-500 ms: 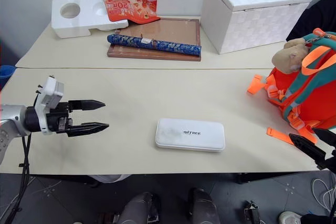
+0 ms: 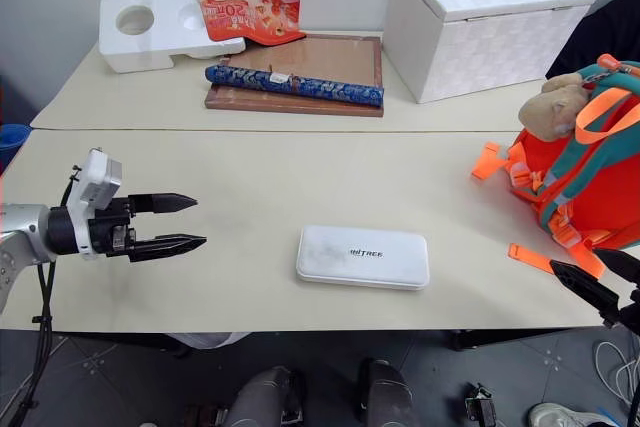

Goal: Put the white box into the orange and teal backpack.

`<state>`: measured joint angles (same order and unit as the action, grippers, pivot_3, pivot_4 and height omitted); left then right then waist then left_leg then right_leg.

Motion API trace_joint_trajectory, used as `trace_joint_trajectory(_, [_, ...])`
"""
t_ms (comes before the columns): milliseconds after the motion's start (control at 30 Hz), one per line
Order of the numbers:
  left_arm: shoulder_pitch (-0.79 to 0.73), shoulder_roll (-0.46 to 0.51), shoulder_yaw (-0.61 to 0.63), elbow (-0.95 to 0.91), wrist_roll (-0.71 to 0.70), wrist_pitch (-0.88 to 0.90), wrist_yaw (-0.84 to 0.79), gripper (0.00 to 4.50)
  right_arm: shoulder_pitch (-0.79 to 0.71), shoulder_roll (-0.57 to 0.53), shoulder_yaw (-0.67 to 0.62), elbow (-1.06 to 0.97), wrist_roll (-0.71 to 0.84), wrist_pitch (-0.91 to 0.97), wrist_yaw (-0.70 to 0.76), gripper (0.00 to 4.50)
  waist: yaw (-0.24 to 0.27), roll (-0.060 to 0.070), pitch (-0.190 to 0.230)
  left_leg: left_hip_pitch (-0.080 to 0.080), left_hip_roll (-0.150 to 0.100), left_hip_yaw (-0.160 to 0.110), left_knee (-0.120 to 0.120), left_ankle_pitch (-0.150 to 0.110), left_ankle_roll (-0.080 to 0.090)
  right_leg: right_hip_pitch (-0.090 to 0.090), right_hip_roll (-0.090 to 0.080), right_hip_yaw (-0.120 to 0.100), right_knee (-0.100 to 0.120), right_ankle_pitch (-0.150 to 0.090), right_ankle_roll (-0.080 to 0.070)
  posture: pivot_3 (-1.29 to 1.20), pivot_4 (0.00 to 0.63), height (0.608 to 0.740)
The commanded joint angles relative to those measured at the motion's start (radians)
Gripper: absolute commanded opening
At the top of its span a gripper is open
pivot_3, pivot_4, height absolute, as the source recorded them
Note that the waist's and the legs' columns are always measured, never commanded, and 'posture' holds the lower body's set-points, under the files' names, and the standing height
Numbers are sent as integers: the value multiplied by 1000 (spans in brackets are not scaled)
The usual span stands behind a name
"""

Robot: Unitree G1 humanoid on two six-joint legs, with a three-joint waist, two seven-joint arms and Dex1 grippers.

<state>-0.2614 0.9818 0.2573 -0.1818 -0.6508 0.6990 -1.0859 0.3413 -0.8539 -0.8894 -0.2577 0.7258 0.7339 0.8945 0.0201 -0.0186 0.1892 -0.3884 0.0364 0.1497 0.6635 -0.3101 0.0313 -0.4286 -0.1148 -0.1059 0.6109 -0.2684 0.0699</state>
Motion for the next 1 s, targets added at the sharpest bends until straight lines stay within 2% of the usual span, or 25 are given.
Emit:
trace_joint_trajectory(33, [-32,-4,-18,-7,20,-31,-1,4500,-37,-60,18,11,-27,-40,20,4489,-1,0,0,0,0,0,0,0,0,0,0,0,0,0,0,0,150,740])
trace_joint_trajectory(133, [-41,6,-47,-4,40,-52,-24,4500,-54,-84,39,-21,-9,-21,45,4489,1,0,0,0,0,0,0,0,0,0,0,0,1,0,0,0,150,740])
trace_joint_trajectory(233, [-65,-7,-97,1,67,-74,-32,3951,-49,-112,80,-53,-11,-13,88,3909,2,0,0,0,1,-1,0,1,-1,0,1,-1,1,0,-1,0,150,740])
trace_joint_trajectory(333, [-99,-30,-196,4,131,-129,-51,2997,-75,-168,175,-63,-48,-43,140,2834,3,0,0,0,0,0,0,1,0,0,0,-1,1,0,0,0,150,740])
trace_joint_trajectory(533, [-189,-127,-374,47,247,-207,-71,1078,-251,-238,437,-4,-131,-104,183,731,1,0,0,0,-2,1,2,2,3,1,-1,0,1,1,2,0,150,740])
trace_joint_trajectory(633, [-210,-183,-419,75,284,-224,-52,303,-323,-233,551,3,-163,-117,200,0,2,0,0,-1,-2,0,2,2,2,0,0,0,1,1,2,0,150,740])
trace_joint_trajectory(667, [-213,-197,-427,80,292,-224,-48,41,-341,-229,582,5,-172,-121,204,0,2,0,0,-1,-2,0,2,2,2,0,0,0,2,1,2,0,150,740])
trace_joint_trajectory(1000, [-240,-285,-498,86,328,-191,-53,41,-514,-196,831,90,-310,-170,216,0,0,0,0,-2,-2,0,11,2,5,0,-1,-1,4,2,4,0,150,740])
